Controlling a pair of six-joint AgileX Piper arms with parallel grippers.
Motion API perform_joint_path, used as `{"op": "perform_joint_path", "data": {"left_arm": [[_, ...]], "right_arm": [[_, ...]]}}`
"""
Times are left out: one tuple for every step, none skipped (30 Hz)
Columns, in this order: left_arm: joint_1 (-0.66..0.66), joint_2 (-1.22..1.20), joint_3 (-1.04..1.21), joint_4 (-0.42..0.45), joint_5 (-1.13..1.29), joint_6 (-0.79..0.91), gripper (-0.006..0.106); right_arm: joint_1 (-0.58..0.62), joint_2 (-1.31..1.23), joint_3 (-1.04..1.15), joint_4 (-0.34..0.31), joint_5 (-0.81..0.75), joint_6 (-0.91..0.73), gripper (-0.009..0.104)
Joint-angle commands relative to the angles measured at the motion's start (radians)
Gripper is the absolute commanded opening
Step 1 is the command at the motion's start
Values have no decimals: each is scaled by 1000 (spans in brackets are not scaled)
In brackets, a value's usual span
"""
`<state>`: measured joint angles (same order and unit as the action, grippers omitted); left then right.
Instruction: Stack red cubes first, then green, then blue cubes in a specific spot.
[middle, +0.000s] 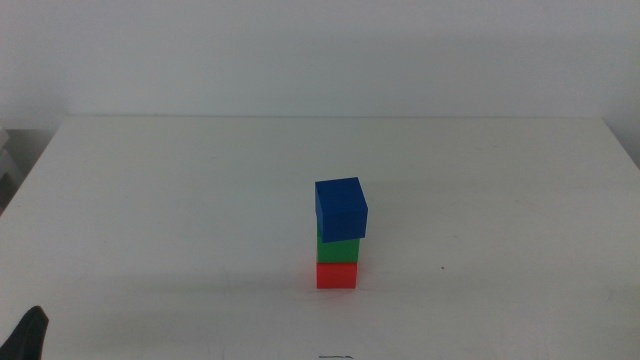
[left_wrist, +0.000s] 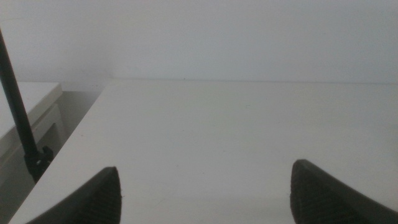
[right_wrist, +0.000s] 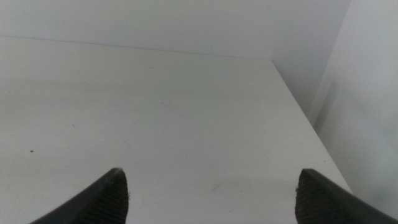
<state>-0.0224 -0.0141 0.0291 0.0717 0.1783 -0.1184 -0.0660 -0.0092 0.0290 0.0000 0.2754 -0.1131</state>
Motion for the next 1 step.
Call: {"op": "perform_joint_path", "data": {"left_arm": [[1,-19,-2,-7,-84,-14,93]], "right_arm": [[-6,-24,-18,0,-73,-12,82]]}}
